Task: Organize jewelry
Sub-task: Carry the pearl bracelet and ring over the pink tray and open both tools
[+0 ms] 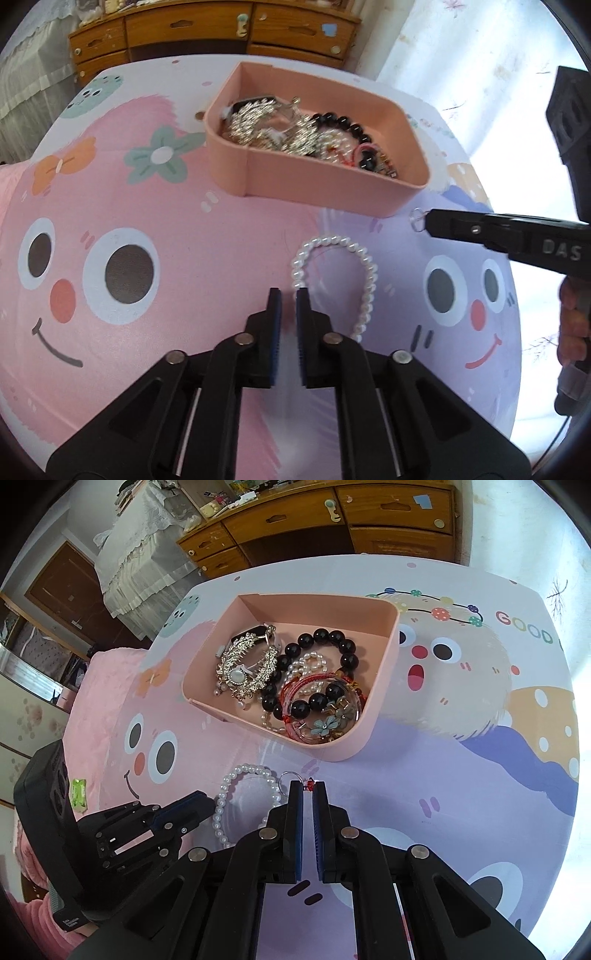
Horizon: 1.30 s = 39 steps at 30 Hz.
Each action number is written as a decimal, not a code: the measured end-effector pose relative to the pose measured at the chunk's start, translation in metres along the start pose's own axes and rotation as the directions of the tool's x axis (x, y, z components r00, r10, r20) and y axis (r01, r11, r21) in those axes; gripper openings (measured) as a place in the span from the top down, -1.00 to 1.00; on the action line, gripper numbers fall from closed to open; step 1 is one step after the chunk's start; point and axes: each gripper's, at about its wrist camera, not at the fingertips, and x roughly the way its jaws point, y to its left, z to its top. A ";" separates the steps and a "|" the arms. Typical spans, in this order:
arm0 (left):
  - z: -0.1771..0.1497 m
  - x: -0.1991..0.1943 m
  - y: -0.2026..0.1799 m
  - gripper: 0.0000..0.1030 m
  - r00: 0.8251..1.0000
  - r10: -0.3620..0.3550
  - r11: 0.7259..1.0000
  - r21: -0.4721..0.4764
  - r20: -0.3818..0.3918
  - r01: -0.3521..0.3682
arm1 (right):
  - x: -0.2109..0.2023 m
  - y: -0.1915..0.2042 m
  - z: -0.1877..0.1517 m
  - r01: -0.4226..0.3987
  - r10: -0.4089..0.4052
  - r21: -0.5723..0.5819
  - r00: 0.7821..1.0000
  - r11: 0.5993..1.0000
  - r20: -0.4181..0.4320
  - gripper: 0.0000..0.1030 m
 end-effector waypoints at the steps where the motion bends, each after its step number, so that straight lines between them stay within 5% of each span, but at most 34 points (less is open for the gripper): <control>1: 0.001 0.001 -0.002 0.80 1.000 0.002 1.000 0.008 -0.003 -0.002 | 0.000 -0.001 0.000 0.000 0.000 0.001 1.000 1.000 -0.002 0.91; 12: 0.000 0.013 -0.014 0.77 0.998 0.053 0.995 0.084 -0.025 -0.051 | -0.008 0.000 0.000 -0.007 0.007 -0.010 1.000 1.000 0.006 0.91; 15: -0.001 0.014 -0.020 0.90 0.998 0.062 0.991 0.123 -0.025 -0.058 | -0.010 0.000 0.000 -0.011 0.011 -0.010 1.000 1.000 0.009 0.91; 22: 0.005 0.008 -0.011 0.91 1.000 0.020 0.997 0.069 -0.008 -0.019 | -0.017 0.000 0.000 -0.034 0.034 -0.008 0.999 0.999 0.024 0.91; 33: 0.050 -0.079 -0.031 0.91 0.990 -0.049 0.981 0.194 0.133 0.023 | -0.043 0.025 0.004 -0.038 0.042 -0.071 0.998 0.997 0.055 0.91; 39: 0.086 -0.128 -0.041 0.91 0.970 -0.078 0.966 0.256 0.229 0.017 | -0.060 0.043 0.011 -0.047 0.059 -0.099 0.991 0.994 0.120 0.91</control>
